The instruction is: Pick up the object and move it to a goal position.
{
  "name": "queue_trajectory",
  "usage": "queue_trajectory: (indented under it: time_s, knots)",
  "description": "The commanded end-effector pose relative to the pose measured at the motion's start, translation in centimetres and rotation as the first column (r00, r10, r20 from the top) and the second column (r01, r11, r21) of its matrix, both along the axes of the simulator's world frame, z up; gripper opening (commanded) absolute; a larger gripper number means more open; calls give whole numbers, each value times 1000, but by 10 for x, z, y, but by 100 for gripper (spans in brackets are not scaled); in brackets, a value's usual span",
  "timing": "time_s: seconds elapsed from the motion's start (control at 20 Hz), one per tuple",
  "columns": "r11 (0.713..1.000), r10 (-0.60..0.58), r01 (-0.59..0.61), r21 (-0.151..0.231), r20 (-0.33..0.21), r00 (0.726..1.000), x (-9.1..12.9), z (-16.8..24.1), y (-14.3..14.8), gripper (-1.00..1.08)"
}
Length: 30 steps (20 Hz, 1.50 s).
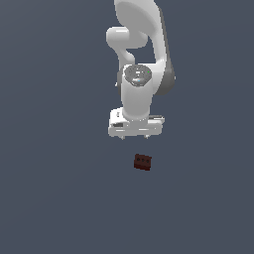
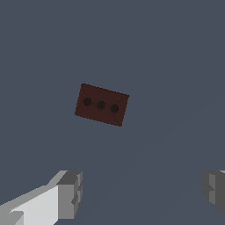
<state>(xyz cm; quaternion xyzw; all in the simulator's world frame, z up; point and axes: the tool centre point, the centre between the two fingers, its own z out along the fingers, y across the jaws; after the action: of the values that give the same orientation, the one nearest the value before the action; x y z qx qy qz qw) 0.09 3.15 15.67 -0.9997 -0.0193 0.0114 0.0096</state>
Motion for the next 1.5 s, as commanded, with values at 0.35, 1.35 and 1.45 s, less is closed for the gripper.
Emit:
queue_trajectory:
  time_s: [0.35, 1.35, 1.45]
  knots:
    - [988, 154, -154, -5, 2, 988, 7, -9, 4, 100]
    - [735, 678, -678, -12, 8, 735, 32, -45, 23, 100]
    - [692, 721, -721, -13, 9, 692, 34, -48, 25, 100]
